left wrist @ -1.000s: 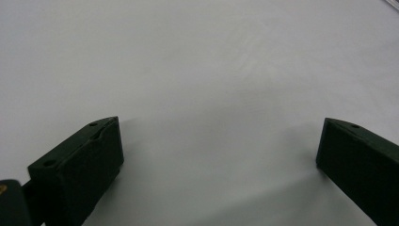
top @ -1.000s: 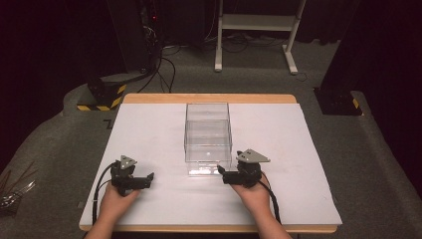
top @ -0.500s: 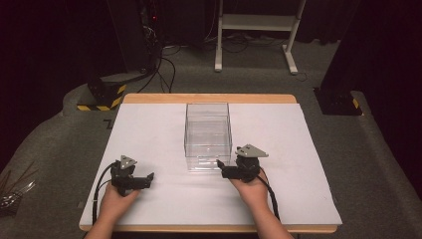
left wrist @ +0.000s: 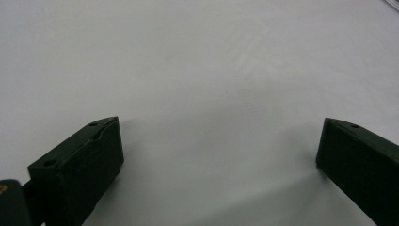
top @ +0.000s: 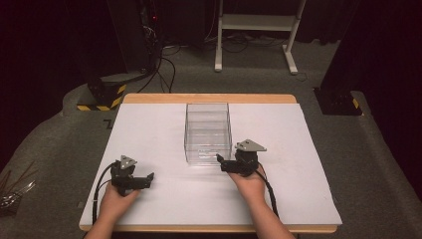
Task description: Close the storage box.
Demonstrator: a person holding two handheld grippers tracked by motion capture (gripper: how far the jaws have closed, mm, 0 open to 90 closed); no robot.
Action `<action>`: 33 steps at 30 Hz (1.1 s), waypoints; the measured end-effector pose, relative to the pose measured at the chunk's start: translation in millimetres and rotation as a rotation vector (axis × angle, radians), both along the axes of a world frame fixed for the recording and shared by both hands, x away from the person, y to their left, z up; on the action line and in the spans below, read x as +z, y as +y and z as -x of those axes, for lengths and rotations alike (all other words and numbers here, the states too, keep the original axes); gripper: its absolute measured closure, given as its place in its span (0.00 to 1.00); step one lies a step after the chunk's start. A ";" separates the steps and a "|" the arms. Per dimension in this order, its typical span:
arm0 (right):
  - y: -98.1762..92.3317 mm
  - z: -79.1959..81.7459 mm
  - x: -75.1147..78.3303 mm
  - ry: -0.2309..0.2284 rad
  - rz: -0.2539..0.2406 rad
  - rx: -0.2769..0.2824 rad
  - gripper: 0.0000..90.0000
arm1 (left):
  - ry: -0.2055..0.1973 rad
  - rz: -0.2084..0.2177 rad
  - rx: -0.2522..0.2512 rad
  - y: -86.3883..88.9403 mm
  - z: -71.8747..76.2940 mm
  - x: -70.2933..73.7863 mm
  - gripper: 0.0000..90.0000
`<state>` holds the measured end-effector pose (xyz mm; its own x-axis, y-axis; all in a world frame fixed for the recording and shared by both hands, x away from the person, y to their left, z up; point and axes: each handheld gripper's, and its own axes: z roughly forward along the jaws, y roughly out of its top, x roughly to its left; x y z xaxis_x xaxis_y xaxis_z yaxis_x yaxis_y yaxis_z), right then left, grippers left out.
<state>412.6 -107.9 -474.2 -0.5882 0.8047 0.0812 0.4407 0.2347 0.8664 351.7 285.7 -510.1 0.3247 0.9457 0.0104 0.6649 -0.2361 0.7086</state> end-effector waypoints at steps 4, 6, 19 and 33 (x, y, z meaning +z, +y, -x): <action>1.2 -4.2 -0.5 -0.001 -0.001 -0.008 0.10 | 0.000 0.000 0.000 0.0 0.0 0.0 0.01; 1.0 -6.5 -1.0 0.000 -0.004 -0.012 0.10 | 0.000 0.000 0.000 0.0 0.0 0.0 0.01; 3.5 -18.1 -1.9 0.007 -0.010 -0.033 0.10 | 0.000 -0.001 -0.001 0.0 0.0 0.1 0.01; 4.1 -29.7 -5.4 0.025 -0.010 -0.065 0.10 | 0.002 0.000 -0.002 0.1 -0.1 0.1 0.01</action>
